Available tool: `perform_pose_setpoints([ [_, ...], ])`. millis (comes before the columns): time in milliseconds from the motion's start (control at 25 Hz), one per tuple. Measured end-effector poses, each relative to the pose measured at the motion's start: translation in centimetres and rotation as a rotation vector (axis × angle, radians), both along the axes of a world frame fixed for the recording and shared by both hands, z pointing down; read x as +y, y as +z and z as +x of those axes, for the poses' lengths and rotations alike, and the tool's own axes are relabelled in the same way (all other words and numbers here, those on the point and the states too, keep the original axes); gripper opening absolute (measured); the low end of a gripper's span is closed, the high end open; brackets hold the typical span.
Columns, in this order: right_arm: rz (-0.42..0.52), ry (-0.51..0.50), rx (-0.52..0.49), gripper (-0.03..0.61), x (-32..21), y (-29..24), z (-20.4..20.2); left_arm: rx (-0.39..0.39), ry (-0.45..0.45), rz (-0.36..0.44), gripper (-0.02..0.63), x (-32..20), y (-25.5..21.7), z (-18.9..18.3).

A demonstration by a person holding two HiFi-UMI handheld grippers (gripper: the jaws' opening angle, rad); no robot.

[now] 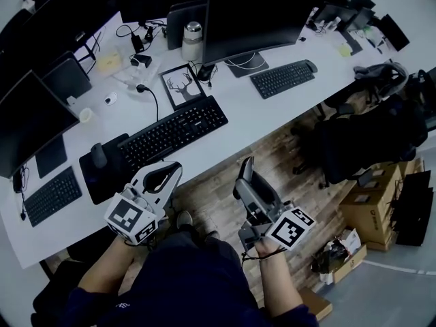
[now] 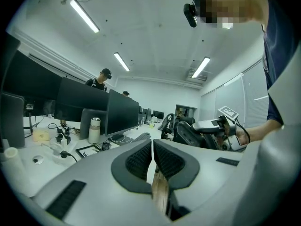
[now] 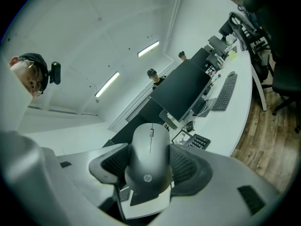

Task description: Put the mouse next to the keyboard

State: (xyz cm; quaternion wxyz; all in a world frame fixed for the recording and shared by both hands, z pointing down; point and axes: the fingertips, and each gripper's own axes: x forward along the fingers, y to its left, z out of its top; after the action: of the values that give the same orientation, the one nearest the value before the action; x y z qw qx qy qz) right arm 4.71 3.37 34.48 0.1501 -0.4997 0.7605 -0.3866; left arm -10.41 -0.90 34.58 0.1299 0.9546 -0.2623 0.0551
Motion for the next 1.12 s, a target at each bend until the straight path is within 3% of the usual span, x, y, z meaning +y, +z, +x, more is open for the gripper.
perform_pose_setpoints([
  [1120,-0.03,-0.052,0.0,0.278,-8.3,2.2,3.2,-0.03,-0.032,-0.018,0.038,-7.5,1.5,3.6],
])
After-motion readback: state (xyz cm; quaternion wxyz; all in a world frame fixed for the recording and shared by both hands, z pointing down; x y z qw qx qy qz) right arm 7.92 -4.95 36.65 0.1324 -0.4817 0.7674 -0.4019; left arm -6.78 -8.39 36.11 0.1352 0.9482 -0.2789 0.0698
